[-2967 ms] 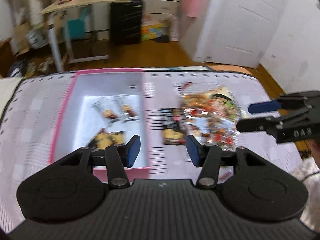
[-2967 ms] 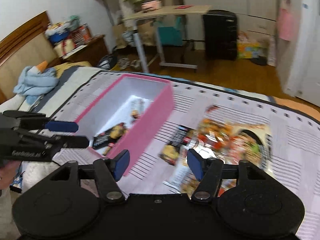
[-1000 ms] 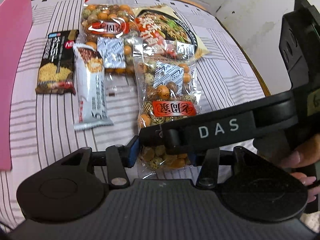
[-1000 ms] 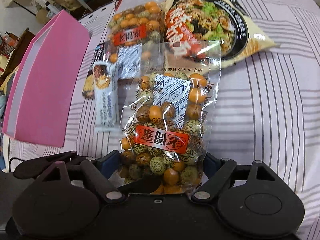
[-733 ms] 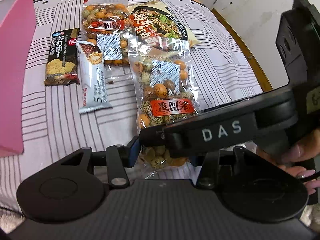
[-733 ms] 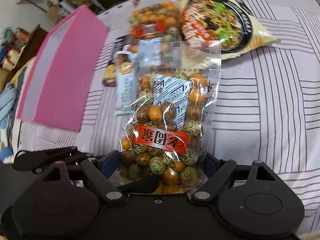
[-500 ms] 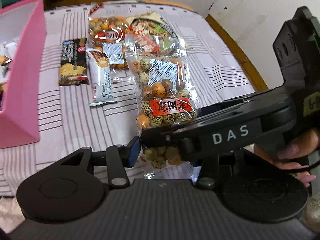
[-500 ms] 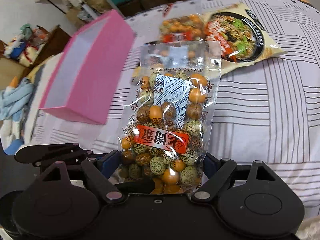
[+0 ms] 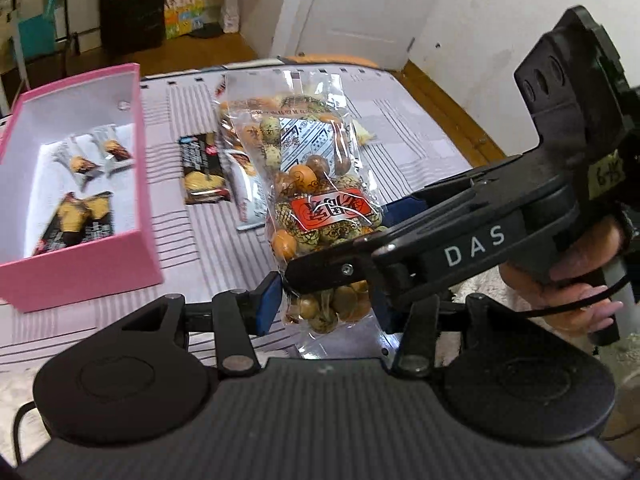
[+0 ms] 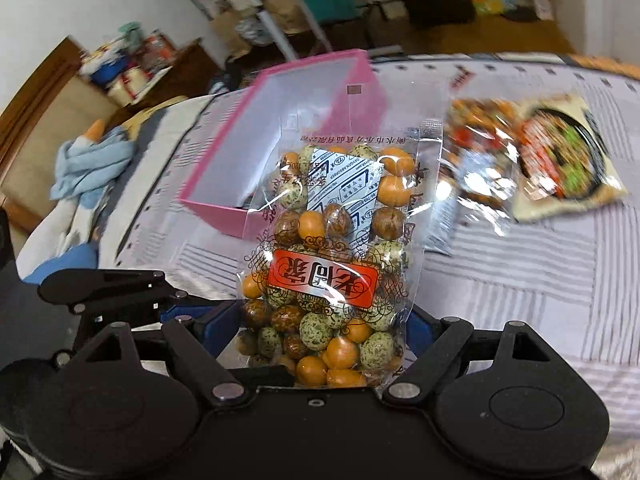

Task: Organize snacks
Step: 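Lift the quail egg bag with both tools and carry it over the pink box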

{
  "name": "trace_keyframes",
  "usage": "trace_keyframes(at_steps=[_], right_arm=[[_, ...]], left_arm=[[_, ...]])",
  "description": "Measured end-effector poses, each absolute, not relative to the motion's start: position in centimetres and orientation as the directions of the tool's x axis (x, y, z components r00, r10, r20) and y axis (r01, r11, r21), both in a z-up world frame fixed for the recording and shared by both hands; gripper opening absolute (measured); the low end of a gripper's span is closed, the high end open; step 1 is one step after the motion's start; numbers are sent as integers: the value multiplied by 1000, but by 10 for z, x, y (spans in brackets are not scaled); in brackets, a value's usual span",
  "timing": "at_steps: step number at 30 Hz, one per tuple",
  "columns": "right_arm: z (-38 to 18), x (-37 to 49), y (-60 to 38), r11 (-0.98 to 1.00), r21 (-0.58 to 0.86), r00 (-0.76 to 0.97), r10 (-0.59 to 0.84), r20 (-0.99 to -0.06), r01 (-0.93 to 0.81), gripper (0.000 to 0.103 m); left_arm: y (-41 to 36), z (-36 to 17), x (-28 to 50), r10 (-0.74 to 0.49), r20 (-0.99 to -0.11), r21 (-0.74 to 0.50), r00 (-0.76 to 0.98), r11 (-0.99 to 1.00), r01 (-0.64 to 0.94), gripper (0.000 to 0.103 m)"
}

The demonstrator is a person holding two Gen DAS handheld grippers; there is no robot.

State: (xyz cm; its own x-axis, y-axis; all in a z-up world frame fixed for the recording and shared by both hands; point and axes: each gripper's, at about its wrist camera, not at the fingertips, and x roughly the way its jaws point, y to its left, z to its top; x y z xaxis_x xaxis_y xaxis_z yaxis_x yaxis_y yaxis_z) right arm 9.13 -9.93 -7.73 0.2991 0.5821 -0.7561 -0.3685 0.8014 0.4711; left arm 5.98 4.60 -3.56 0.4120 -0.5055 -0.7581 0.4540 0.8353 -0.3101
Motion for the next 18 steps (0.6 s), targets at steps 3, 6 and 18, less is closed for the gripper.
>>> trace_keyframes(at_steps=[3,6,18], right_arm=[[-69,102,-80,780,479,287,604,-744,-402,88],[-62,114,-60,765,483,273,618,-737,-427,88],[-61,200,16,730,506,257,654,-711,-459,88]], left_arm=[[66,-24,59,-505,-745,-320,436,843,432,45],[88,-17,65,-499,-732,-330,464,855,400,45],[149,-6,121,-329,-715,-218,618,943,250,45]])
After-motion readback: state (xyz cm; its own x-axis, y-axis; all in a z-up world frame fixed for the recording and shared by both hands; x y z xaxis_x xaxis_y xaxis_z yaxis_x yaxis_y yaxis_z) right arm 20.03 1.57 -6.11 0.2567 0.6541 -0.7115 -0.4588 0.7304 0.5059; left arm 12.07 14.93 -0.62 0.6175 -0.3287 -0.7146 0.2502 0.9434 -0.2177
